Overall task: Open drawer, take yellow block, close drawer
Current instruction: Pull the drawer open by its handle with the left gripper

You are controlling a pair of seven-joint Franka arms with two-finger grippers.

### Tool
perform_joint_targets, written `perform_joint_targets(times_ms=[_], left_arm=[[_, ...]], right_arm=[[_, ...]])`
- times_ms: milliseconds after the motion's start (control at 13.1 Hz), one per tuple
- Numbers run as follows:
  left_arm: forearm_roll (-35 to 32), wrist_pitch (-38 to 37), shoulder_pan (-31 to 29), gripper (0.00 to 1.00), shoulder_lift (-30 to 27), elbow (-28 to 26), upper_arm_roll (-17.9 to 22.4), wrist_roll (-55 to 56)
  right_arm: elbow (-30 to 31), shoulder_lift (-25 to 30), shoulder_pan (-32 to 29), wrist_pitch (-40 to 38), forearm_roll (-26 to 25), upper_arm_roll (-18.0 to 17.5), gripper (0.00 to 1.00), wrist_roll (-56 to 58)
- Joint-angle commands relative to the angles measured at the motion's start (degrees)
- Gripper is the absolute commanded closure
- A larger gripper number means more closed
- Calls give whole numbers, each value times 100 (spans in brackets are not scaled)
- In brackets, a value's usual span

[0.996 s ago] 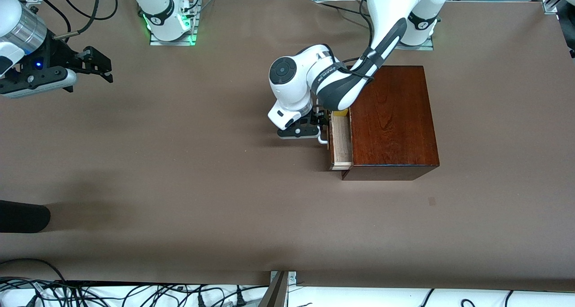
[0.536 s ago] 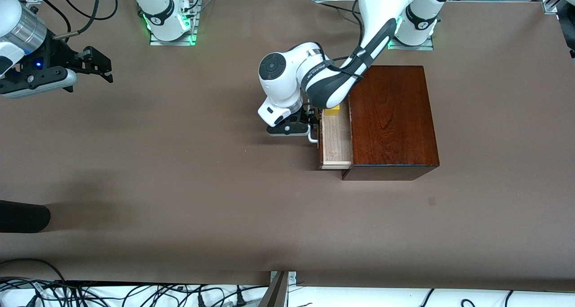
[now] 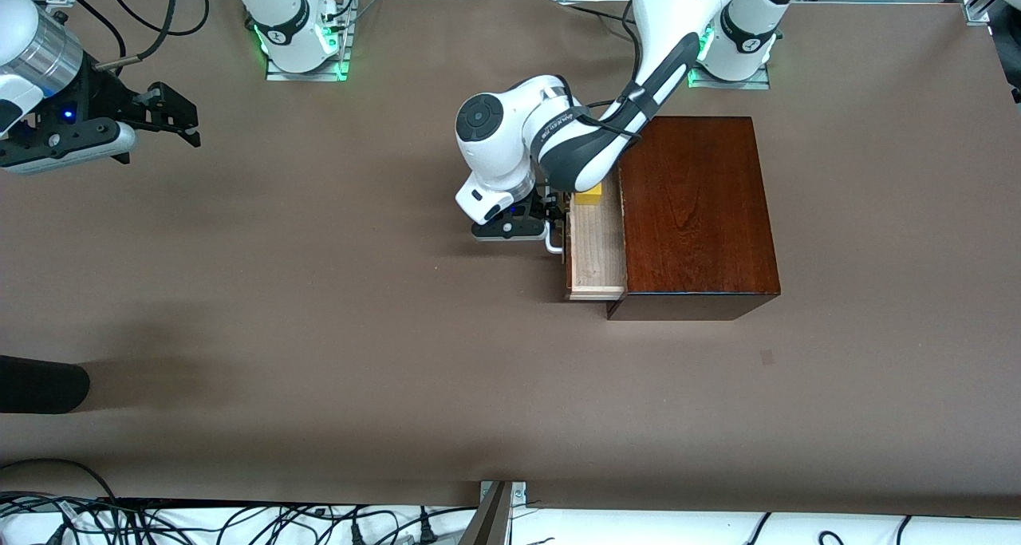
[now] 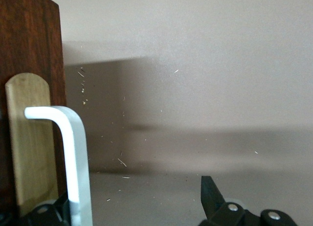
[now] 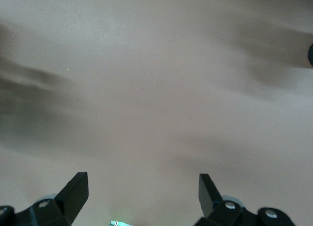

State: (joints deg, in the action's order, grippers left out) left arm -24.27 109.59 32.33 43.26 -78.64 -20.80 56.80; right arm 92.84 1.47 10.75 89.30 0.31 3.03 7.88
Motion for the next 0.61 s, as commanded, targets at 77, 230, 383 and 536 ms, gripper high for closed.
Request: perform_joint_targets(times_ms=[77,230,383,536], left_arm=[[-315,-629,335,0,262,542,-73,68],[-507,-946,335,0,245,648,-82,51],[-596,-1132,335,0,227,675,-91,51],[-588,-1447,318,0,-9,675,-91,25]], right_arm=[[-46,11,-20,-62,22,-13,0,-59],[-46,11,-29,-71,30,-13,0,-50],[-46,11,-29,-71,22,-13,0,-59],[-46,11,-20,-71,22,-13,0,-50]])
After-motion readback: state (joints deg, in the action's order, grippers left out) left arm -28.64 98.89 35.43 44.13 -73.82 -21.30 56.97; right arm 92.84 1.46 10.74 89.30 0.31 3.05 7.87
